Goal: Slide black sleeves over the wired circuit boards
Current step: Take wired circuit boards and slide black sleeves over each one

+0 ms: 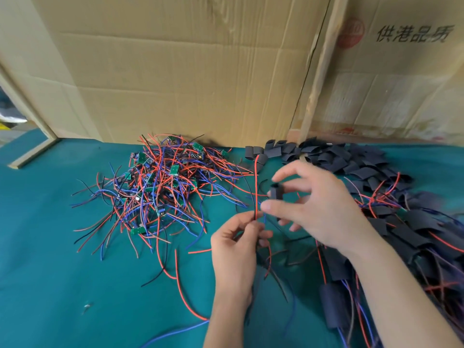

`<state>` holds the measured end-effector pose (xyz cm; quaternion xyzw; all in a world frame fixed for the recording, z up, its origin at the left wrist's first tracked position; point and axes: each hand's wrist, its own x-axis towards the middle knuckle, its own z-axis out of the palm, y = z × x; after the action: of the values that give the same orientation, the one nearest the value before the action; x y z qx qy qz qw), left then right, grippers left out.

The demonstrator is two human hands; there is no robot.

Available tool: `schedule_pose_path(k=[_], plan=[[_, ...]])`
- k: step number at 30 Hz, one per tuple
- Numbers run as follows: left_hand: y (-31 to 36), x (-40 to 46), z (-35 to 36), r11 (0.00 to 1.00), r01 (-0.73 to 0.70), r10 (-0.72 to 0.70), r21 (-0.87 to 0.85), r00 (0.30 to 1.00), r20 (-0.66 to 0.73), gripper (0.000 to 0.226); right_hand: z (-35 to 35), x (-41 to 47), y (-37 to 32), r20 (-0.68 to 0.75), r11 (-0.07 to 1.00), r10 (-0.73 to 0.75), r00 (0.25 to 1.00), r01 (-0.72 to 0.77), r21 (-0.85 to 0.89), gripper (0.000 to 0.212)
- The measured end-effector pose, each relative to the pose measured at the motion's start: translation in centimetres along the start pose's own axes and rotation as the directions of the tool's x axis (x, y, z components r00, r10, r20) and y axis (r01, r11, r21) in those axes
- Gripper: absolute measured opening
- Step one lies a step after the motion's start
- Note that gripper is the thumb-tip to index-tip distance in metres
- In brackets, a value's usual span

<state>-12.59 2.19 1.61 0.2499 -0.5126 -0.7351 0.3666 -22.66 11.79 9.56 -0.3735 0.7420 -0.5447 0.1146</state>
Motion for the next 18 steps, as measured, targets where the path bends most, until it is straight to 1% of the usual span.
schedule_pose_path(k=[2,4,6,10,15,18], plan=[[-0.1,0.0,0.1,1.0,0.009,-0.009,0.002,1.0,-0.002,0.024,-0.9,0.2,0.1,-0.182,0.99,-0.036,0.983,0.06,0.125,0.038],[-0.1,-0.1,0.3,1.0,0.004,-0.004,0.017,1.0,0.015,0.027,-1.6,0.4,0.0,-0.338,0.967,-0.054,0.94,0.133,0.215,0.032],[-0.1,-0.3,0.4,0.999,-0.007,0.006,0.035,1.0,0.028,0.031,-1.9,0.4,0.0,-0.413,0.939,-0.047,0.909,0.182,0.292,0.025],[-0.1,-0.5,0.4,0.996,-0.005,0.0,0.084,0.999,0.053,0.03,-1.5,0.4,-0.3,-0.47,0.867,0.033,0.882,0.208,0.453,0.023],[0.0,-0.6,0.3,0.992,0.004,-0.017,0.123,0.994,0.108,0.028,-0.2,0.3,-0.7,-0.449,0.83,0.09,0.889,0.182,0.527,0.02],[0.1,-0.6,0.3,0.991,0.004,-0.021,0.137,0.992,0.121,0.029,0.1,0.3,-0.8,-0.462,0.822,0.117,0.879,0.176,0.542,0.018]])
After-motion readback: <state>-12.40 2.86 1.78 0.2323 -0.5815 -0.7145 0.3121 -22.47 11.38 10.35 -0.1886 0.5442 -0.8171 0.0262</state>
